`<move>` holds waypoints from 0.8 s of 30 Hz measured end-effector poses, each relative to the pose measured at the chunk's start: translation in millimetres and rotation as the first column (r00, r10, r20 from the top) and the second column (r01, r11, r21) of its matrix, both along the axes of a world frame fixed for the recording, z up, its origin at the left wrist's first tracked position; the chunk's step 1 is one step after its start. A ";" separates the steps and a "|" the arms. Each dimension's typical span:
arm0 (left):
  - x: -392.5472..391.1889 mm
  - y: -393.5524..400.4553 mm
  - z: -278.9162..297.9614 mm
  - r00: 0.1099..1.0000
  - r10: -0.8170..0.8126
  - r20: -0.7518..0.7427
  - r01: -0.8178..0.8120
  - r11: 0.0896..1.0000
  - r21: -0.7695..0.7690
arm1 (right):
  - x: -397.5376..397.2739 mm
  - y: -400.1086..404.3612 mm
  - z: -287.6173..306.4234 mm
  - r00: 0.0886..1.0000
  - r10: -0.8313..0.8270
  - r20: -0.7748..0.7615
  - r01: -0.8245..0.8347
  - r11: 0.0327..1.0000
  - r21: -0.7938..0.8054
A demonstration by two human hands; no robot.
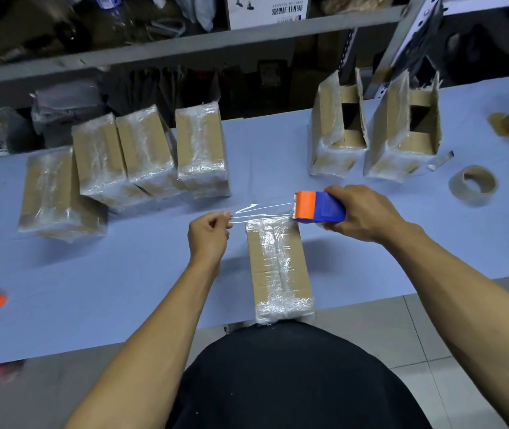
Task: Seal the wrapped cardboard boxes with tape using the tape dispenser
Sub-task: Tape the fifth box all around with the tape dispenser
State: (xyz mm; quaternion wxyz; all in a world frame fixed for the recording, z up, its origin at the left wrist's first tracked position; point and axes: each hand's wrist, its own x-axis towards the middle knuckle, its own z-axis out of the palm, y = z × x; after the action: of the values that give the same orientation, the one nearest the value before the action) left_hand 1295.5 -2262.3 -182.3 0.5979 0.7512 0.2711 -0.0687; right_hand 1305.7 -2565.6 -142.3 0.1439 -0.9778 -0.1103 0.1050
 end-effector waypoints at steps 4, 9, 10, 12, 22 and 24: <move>-6.1 -20.1 -20.2 0.997 0.074 -0.024 -0.075 0.997 -0.018 | 1.1 4.6 -9.6 0.995 -0.072 -0.068 0.071 0.997 -0.019; -6.9 -40.8 -34.5 0.952 0.136 -0.273 -0.193 0.962 -0.194 | 0.9 4.4 -15.3 0.989 -0.093 -0.119 0.091 0.996 -0.018; -6.5 -38.6 -36.6 0.912 0.135 -0.388 -0.226 0.953 -0.200 | 1.2 3.7 -16.0 0.988 -0.093 -0.124 0.092 0.996 -0.014; -6.2 -30.7 -40.6 0.887 0.123 -0.445 -0.221 0.959 -0.176 | 0.0 3.7 -18.7 0.987 -0.087 -0.135 0.089 0.996 0.011; -1.9 -59.3 -21.2 0.972 -0.172 -0.159 0.179 0.983 0.032 | 8.1 -10.0 -26.8 0.989 0.009 -0.144 0.006 0.995 0.100; -1.7 -57.2 -25.2 0.976 -0.150 -0.158 0.152 0.988 -0.003 | 8.7 -22.9 -26.9 0.985 0.047 -0.169 -0.026 0.992 0.127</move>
State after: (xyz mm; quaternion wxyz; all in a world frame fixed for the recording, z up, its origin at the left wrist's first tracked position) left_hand 1293.9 -2319.5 -207.5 0.5643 0.7644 0.2601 -0.1721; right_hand 1314.3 -2588.5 -169.2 0.2116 -0.9521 -0.1217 0.1843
